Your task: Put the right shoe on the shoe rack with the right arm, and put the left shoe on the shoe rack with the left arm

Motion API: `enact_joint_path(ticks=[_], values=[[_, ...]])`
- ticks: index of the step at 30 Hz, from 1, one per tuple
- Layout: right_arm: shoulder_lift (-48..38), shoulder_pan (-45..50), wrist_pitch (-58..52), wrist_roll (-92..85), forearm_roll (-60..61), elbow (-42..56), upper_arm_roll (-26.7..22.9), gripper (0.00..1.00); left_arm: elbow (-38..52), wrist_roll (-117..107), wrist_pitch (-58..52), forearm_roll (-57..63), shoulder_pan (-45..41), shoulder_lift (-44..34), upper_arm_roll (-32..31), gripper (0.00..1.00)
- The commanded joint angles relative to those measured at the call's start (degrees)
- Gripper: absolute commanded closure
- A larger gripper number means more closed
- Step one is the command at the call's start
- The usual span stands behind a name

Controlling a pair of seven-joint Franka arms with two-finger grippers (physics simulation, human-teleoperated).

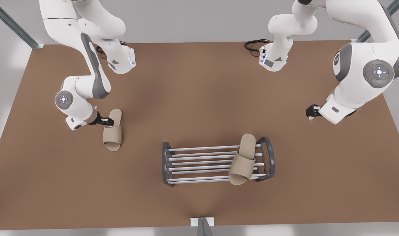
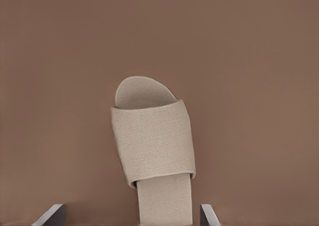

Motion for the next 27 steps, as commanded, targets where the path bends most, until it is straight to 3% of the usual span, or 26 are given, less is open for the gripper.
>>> enact_joint_path(ticks=[1,6,14,21,27], values=[[0.1,0.2,0.6,8.5,0.2,0.2,0.1,0.0,0.0,9.9,-7.9,0.3,0.4,-0.1,-0.1,0.0],[7.5,-4.4,-0.4,1.5,0.7,3.1,0.2,0.0,0.0,10.1,-7.9,0.3,0.7,0.3,-0.1,0.0],[8.2,-6.8,-0.7,-4.8,0.8,4.3,0.6,0.0,0.0,10.2,-7.4,0.4,1.1,0.8,-0.2,0.0],[8.2,-7.9,-11.1,-17.8,3.4,3.9,-1.9,0.0,0.0,10.1,-6.9,0.3,1.1,0.8,-0.3,0.0],[9.7,-8.7,-5.2,-24.4,3.1,0.8,-3.0,0.0,0.0,10.1,-6.9,0.3,1.1,0.8,-0.4,0.0]])
